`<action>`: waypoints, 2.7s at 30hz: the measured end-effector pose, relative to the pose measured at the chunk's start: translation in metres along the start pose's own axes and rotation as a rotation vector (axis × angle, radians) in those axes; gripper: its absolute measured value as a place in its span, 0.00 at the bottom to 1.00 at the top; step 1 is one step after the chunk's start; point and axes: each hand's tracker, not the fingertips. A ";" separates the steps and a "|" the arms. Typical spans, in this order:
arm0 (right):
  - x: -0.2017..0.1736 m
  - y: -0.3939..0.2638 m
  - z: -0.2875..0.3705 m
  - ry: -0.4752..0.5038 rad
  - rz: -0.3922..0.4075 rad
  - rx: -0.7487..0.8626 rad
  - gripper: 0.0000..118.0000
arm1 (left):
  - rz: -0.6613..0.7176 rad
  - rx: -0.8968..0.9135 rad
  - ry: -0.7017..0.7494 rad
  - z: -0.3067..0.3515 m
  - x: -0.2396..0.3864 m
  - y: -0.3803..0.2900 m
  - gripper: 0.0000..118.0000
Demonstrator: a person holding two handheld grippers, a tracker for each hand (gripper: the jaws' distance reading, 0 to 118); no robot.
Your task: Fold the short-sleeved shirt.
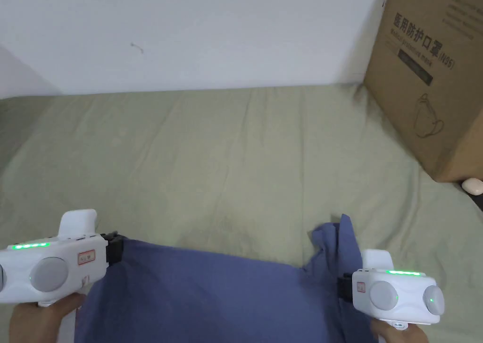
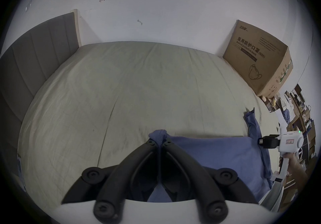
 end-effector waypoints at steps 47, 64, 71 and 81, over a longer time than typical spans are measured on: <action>-0.042 0.281 0.372 0.210 0.089 1.092 0.01 | -0.024 0.687 0.133 0.227 -0.022 0.290 0.02; -0.007 0.154 0.191 0.316 0.010 0.776 0.01 | 0.001 0.393 0.058 0.074 -0.043 0.112 0.02; 0.020 0.032 0.194 0.342 0.002 0.619 0.01 | 0.023 0.255 0.061 0.111 -0.046 -0.012 0.02; 0.052 -0.118 0.206 0.319 0.000 0.377 0.01 | 0.041 0.067 0.097 0.139 -0.061 -0.160 0.02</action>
